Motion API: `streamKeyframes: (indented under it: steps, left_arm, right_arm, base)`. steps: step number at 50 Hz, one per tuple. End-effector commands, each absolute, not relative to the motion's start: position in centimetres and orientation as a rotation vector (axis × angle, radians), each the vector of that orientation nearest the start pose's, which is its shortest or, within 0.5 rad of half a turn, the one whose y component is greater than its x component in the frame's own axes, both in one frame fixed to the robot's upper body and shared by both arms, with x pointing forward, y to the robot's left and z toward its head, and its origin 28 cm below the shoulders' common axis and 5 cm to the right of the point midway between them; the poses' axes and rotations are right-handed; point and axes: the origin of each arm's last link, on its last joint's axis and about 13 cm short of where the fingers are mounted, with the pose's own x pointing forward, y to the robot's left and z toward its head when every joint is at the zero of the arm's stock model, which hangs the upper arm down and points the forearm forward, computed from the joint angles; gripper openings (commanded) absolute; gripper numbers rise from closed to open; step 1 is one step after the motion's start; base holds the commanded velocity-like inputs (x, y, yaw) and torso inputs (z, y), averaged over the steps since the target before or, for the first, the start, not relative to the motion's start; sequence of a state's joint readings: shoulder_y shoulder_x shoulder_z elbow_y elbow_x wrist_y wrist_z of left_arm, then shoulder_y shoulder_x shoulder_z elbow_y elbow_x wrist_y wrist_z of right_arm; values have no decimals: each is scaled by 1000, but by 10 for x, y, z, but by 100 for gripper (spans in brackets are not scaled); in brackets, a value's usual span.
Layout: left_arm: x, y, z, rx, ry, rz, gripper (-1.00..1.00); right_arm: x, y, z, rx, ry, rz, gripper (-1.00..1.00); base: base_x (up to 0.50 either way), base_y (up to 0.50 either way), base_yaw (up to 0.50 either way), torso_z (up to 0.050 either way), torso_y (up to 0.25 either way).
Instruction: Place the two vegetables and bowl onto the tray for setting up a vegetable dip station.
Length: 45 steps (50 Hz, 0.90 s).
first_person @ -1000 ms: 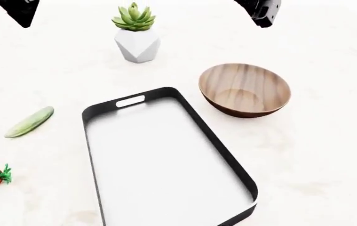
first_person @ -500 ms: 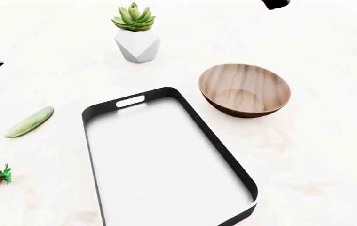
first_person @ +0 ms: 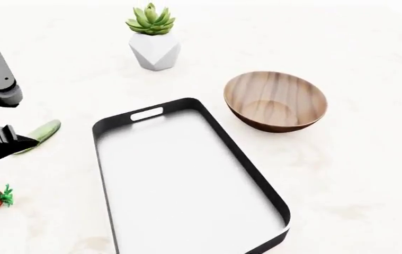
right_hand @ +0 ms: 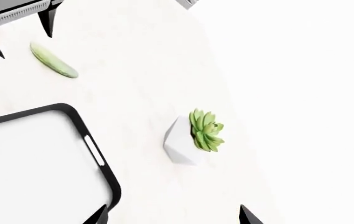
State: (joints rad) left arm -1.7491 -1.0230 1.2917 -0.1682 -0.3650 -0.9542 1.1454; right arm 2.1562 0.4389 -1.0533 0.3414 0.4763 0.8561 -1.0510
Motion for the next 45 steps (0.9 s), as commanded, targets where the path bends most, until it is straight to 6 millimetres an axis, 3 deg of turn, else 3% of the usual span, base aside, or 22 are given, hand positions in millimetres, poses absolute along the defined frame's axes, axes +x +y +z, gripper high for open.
streamKeyframes:
  steps: [1,17,31,36,45]
  left_arm:
    - [306,410,329,682,788,-660,100]
    - [310,416,333,687,790,-572,100]
    - [337,413,305,688,787,-549,100]
    - [350,411,286,675,804,-536,100]
    - [353,419,281,677,806,-467,100]
  right_arm:
    - [290,-126,519,-971,-5,859,100]
    - [283,-129,509,-956,4,848,100]
    - [271,-132,508,-950,9,829,100]
    - [268,-131,509,-952,6,828,100]
    - [264,-133,510,-950,4,810,100]
  base:
    - [0,0,0,0,0]
    - [0,0,0,0,0]
    - [0,0,0,0,0]
    - [0,0,0,0,0]
    - [0,0,0,0,0]
